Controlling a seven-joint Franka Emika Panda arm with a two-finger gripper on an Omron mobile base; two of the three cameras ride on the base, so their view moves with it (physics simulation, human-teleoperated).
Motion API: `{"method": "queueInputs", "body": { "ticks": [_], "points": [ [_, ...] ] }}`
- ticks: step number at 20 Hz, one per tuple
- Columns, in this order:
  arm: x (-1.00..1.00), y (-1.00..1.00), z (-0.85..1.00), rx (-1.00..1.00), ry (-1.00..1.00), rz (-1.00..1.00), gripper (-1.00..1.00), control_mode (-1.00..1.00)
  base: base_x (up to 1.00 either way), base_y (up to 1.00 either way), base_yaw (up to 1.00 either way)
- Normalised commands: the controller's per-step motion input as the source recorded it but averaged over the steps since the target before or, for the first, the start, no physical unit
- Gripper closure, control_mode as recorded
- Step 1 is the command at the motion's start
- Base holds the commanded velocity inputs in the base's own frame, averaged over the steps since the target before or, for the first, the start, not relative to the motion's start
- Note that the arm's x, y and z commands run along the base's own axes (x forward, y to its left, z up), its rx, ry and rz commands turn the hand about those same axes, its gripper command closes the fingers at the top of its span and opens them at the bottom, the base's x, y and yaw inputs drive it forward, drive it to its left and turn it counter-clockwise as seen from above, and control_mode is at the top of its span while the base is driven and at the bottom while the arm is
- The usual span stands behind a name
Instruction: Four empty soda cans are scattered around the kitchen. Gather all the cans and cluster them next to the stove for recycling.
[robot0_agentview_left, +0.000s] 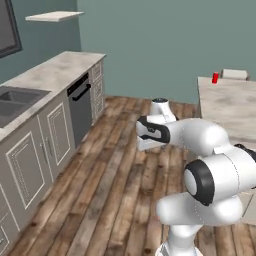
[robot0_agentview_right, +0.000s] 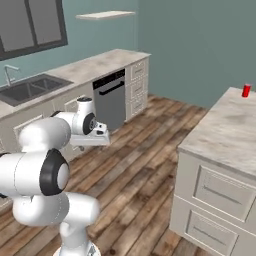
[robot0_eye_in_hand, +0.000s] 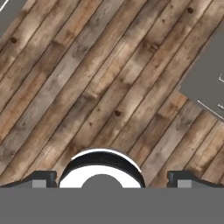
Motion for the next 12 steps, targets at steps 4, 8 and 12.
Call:
{"method": "queueInputs", "body": {
  "ticks": [4, 8, 12],
  "points": [
    [0.0, 0.0, 0.0, 0.0, 0.0, 0.0, -1.0, 1.0, 0.17, 0.17, -0.43],
    [0.0, 0.0, 0.0, 0.0, 0.0, 0.0, -1.0, 1.0, 0.28, 0.28, -0.38],
    [0.0, 0.0, 0.0, 0.0, 0.0, 0.0, -1.0, 1.0, 0.3, 0.48, -0.3]
  ]
}}
